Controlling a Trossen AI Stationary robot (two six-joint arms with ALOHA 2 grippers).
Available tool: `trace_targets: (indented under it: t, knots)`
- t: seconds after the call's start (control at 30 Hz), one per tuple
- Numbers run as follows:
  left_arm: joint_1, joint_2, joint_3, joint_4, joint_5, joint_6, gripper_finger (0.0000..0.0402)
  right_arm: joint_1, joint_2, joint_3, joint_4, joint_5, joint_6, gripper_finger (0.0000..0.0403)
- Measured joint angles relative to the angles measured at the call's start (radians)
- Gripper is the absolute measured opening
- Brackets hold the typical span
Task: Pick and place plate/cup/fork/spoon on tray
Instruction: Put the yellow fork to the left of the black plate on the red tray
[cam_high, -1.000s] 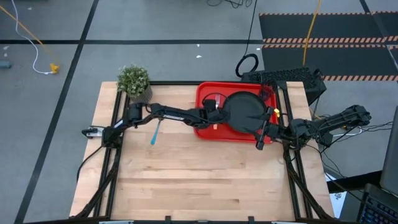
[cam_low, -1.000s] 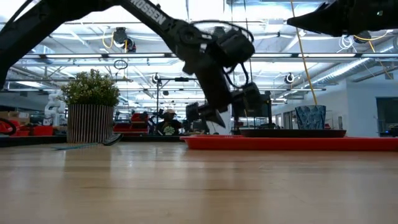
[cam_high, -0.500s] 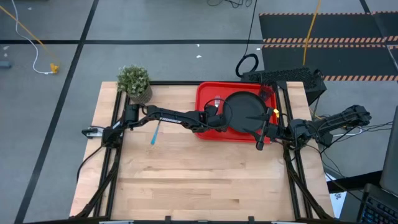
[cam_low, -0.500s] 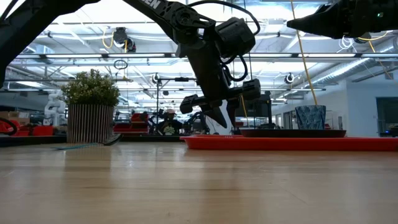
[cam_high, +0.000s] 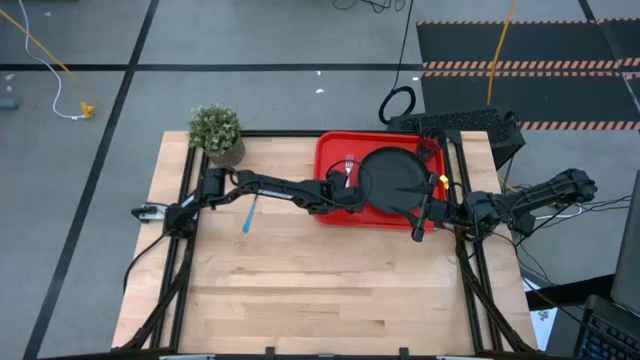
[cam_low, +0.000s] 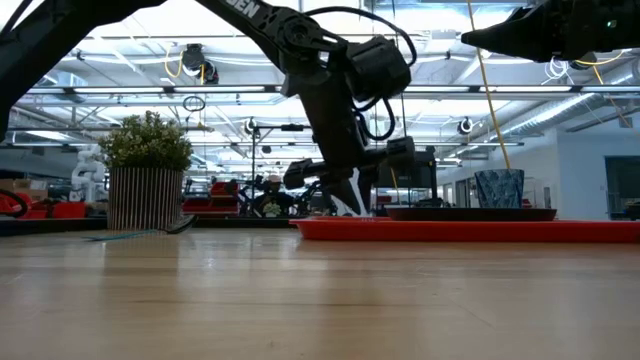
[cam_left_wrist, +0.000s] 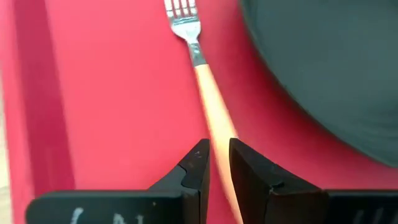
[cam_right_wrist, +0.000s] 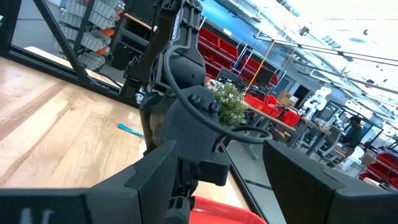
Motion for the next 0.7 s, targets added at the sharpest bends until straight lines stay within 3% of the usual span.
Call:
trace_targets:
  t: [0.7]
  knots:
    - [-0.022,0.030,0.001,-0.025,0.036,-0.016,0.0060,0.000,0.000,0.000,0.000,0.000,0.000,0.0231]
